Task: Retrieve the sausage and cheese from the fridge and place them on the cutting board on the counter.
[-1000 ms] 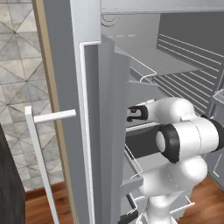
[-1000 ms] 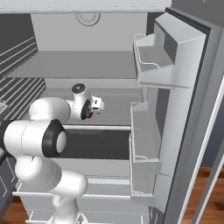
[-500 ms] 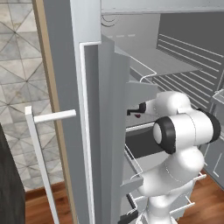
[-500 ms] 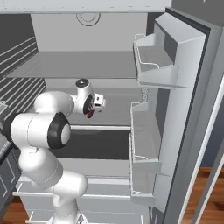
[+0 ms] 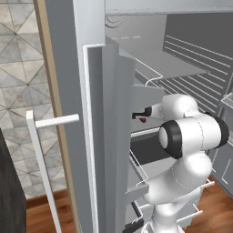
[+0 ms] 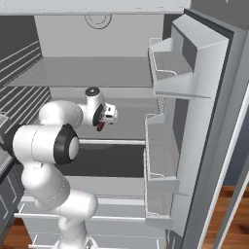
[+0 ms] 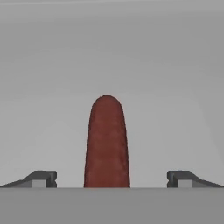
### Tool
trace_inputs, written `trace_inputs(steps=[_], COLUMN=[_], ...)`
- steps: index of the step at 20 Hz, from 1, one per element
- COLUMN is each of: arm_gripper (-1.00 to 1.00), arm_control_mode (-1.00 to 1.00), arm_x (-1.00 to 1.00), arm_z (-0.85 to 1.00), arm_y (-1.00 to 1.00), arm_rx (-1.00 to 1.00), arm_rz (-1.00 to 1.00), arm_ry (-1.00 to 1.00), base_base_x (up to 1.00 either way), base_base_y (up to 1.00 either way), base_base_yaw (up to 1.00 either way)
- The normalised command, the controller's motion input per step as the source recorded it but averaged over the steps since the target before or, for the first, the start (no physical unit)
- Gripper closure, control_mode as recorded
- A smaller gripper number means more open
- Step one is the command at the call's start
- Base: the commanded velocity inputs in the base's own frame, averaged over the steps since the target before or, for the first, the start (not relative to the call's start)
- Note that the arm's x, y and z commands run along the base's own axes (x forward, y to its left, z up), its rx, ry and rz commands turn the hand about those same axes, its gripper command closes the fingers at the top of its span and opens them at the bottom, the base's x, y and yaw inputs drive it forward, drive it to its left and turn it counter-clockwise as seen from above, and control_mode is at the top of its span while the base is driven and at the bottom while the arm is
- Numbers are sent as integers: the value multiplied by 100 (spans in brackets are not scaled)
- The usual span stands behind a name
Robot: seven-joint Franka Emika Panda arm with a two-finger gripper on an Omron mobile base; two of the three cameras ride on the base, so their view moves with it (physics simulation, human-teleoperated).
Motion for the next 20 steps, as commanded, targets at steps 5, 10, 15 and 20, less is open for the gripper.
trace_inputs(steps=[5,10,15,20], arm_gripper=[-100,100,100,100], arm_control_mode=[-100,-100,-100,-100], arm_x=[-11,-22,0,0], arm_z=[-36,-50,-11,0], arm_y=[0,6,0,0], arm_rx=[0,0,0,0], arm_rz=[0,0,0,0], arm_ry=[0,0,0,0], base_base_x=[0,0,0,0], base_base_y=[0,0,0,0], base_base_yaw=[0,0,0,0])
